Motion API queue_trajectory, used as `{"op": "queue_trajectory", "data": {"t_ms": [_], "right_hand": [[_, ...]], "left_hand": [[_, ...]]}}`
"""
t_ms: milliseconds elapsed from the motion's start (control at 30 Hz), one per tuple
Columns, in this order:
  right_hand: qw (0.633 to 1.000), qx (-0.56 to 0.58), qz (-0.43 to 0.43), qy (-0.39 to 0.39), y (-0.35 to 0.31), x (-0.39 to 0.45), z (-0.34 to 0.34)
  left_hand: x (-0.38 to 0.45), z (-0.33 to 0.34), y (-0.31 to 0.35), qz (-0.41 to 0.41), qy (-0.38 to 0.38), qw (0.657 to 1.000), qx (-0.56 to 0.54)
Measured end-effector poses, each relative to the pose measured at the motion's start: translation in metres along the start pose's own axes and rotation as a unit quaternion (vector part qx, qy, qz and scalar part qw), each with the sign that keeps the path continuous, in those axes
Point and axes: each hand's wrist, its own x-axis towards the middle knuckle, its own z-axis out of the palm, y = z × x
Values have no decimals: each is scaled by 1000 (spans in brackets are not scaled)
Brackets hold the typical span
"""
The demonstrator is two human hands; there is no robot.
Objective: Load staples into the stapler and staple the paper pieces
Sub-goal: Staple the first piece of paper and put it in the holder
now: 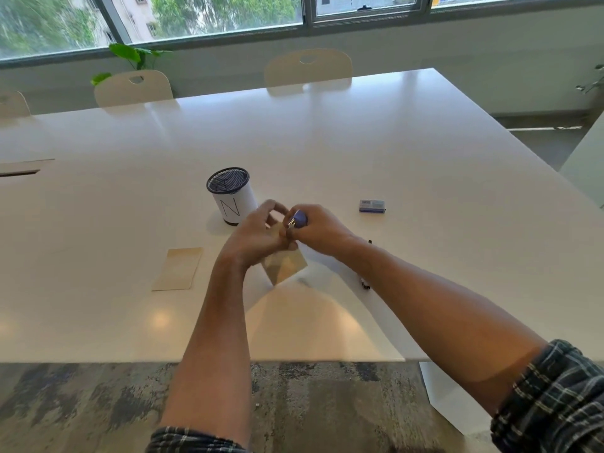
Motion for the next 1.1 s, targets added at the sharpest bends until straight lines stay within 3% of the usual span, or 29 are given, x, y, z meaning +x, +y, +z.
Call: {"op": "queue_trajectory", "data": {"t_ms": [100, 167, 233, 300, 367, 600, 767, 1000, 1100], "right_hand": [[993, 93, 30, 69, -2, 0, -22], [975, 180, 68, 107, -1, -1, -38], [955, 250, 79, 139, 1, -3, -52], [948, 266, 65, 163, 3, -6, -62], [959, 215, 32, 179, 6, -10, -69], [974, 53, -107, 192, 25, -23, -78], [947, -168, -255, 98, 34, -34, -86], [907, -294, -291, 75, 42, -36, -87], [898, -322, -292, 65, 45, -34, -87]], "left_hand": [[3, 10, 4, 15, 123, 989, -84], [5, 20, 7, -15, 178, 958, -223], [5, 28, 9, -71, 116, 906, -400], [3, 36, 11, -97, 21, 876, -473], [2, 46, 13, -89, -6, 871, -484], [7, 65, 20, -96, 29, 886, -452], [10, 66, 20, -116, 61, 861, -491], [11, 63, 21, -123, 45, 841, -524], [9, 62, 24, -110, 20, 869, -482]]}}
